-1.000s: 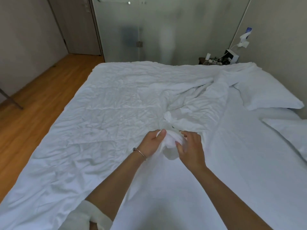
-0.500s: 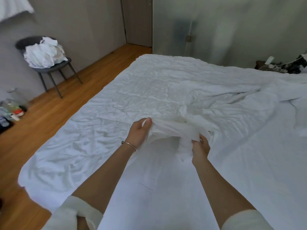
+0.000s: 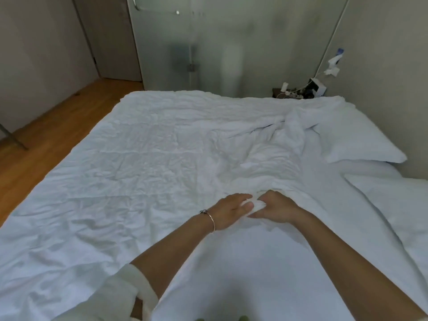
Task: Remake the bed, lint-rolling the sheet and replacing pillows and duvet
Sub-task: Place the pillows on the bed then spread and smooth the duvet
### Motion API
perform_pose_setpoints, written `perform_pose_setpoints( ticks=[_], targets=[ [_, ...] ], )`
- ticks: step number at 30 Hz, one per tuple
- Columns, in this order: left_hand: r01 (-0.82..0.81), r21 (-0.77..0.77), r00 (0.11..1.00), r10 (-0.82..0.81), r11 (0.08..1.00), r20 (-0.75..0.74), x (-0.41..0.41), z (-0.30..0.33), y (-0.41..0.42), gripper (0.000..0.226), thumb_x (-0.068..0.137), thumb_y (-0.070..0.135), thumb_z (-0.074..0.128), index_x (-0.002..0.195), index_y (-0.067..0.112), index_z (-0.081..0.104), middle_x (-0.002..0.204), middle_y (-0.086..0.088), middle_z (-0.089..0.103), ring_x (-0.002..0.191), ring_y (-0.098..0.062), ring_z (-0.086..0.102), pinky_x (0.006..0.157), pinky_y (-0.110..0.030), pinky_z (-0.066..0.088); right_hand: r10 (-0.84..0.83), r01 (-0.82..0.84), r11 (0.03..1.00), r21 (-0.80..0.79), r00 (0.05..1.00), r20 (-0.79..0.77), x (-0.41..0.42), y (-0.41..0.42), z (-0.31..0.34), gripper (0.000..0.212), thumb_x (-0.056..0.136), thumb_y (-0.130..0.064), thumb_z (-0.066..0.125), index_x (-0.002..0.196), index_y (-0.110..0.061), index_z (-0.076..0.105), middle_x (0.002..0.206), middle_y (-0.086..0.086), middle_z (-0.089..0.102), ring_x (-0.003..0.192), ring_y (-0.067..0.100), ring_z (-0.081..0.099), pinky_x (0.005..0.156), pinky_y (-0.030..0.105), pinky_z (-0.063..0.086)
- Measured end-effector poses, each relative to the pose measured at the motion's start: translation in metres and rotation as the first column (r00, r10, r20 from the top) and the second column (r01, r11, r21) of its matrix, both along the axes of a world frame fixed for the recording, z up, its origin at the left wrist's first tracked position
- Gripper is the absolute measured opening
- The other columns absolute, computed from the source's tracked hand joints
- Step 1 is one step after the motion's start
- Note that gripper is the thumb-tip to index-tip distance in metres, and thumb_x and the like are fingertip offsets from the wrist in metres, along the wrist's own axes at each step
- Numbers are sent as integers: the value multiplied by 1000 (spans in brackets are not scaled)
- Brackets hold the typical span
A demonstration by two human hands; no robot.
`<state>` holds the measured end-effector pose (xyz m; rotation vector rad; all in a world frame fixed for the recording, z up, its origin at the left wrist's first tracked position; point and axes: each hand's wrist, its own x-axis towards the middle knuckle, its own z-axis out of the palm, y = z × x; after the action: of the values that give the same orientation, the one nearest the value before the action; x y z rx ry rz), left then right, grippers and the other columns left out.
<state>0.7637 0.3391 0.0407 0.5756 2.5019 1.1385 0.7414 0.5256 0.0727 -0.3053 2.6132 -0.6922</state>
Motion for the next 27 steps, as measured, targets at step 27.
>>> perform_pose_setpoints(
  ticks=[27],
  targets=[
    [-422,-65,857,421,904,298,13,-53,65,48,101,45,39,62,19,29,60,2,30,57,-14,31,59,-28,27,-44,36,997,66,992,118,20,168,-75,44,90,-53,59,129,-38,49,114,-6,62,99,17,61,75,30,51]
  ],
)
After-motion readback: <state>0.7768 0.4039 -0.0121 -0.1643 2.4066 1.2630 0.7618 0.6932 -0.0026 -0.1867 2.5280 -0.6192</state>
